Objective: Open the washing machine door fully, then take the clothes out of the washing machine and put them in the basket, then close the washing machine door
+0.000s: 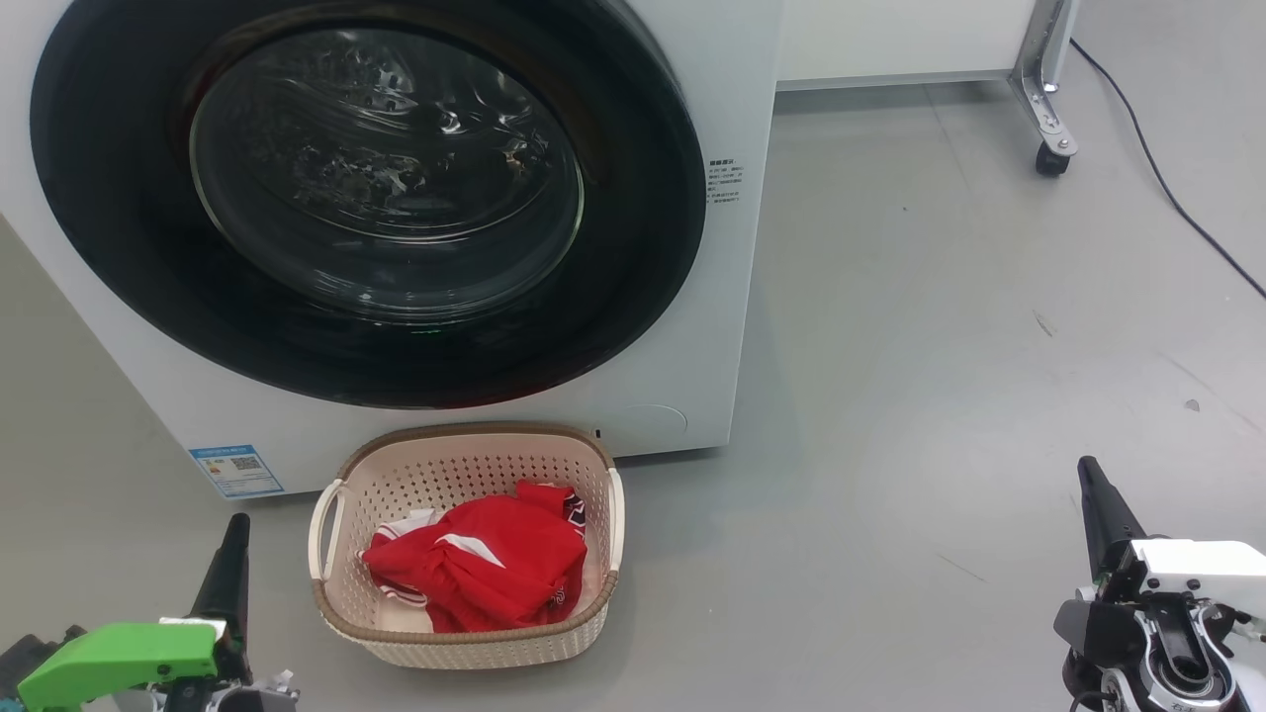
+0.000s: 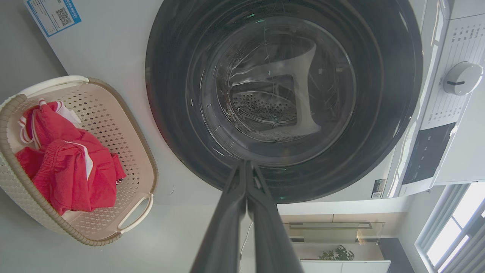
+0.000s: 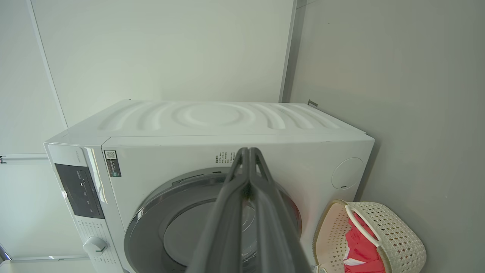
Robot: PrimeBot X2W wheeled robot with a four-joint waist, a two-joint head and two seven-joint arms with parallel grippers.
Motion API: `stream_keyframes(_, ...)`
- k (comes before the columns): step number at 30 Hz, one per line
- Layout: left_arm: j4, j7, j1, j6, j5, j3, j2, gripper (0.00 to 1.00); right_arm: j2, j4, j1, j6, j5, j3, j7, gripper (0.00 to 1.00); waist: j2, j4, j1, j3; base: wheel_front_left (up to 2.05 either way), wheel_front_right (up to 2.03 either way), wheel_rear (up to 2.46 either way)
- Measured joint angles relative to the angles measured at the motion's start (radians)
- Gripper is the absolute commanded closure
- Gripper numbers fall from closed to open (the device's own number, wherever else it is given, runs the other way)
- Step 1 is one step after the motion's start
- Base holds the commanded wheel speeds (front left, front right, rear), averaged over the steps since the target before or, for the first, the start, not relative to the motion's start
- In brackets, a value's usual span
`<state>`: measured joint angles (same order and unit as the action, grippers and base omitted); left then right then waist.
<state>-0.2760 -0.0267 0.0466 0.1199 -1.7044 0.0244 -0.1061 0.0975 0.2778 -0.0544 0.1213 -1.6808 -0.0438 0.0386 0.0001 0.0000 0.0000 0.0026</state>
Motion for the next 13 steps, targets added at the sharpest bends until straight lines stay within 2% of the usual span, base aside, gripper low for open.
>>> stream_keyframes(13,-0.001,-0.004,0.000,0.000,0.000,-0.002,0.000,1.00,0.000,0.000,0.000,0.000,0.000,-0.002,0.000,1.00,0.0000,0.000,0.0000,0.000,0.00,0.00,0.00)
